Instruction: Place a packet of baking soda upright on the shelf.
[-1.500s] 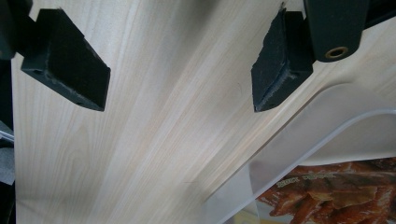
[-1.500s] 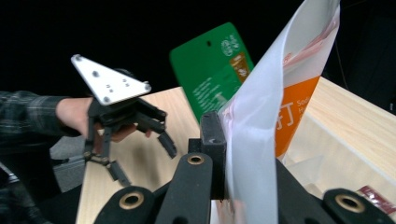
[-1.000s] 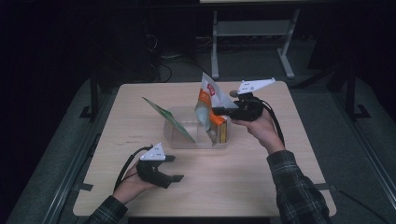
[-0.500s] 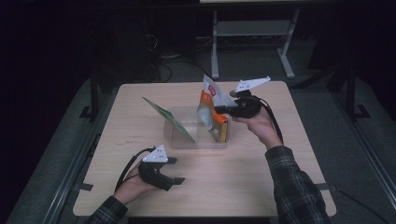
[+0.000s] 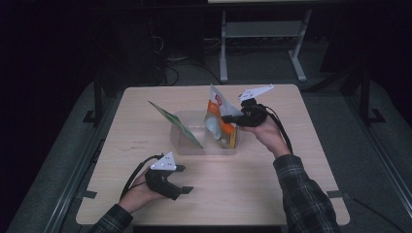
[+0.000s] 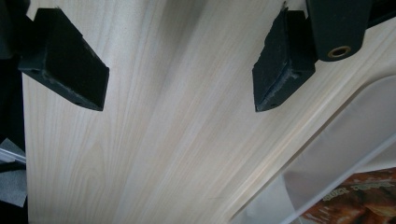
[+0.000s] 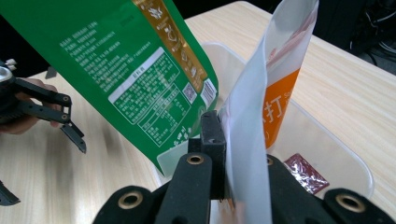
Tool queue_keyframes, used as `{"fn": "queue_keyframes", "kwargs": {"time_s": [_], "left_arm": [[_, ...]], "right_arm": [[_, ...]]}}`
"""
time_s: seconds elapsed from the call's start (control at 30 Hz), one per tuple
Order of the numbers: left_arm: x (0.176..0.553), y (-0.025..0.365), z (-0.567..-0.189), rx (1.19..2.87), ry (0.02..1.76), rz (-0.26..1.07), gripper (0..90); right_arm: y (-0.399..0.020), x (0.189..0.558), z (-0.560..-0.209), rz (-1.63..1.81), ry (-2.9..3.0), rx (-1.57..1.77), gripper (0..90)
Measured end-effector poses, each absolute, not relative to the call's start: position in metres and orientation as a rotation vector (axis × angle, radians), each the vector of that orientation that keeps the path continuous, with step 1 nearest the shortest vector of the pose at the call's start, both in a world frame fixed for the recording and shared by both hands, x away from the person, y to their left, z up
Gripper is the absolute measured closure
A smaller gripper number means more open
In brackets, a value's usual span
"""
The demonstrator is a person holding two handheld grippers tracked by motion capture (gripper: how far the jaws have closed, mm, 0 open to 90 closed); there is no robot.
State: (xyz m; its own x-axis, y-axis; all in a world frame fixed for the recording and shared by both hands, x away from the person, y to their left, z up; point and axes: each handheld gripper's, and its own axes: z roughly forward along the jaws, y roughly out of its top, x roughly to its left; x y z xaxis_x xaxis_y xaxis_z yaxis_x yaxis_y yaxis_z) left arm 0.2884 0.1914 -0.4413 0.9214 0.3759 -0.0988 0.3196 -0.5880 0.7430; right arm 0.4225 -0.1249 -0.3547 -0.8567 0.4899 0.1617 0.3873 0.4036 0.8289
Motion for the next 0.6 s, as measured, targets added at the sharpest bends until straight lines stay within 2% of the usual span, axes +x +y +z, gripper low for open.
{"fn": "queue_keyframes", "kwargs": {"time_s": [0.37,0.5,0.6], "left_arm": [[0.289,0.192,-0.443,2.258,0.462,0.117,17.6],[0.289,0.192,-0.443,2.255,0.489,0.12,16.8],[0.29,0.193,-0.442,2.248,0.502,0.12,15.7]], "right_arm": [[-0.122,0.419,-0.354,1.424,2.522,0.802,84.5],[-0.122,0.416,-0.352,1.415,2.482,0.814,69.9],[-0.12,0.413,-0.35,1.391,2.484,0.838,55.6]]}}
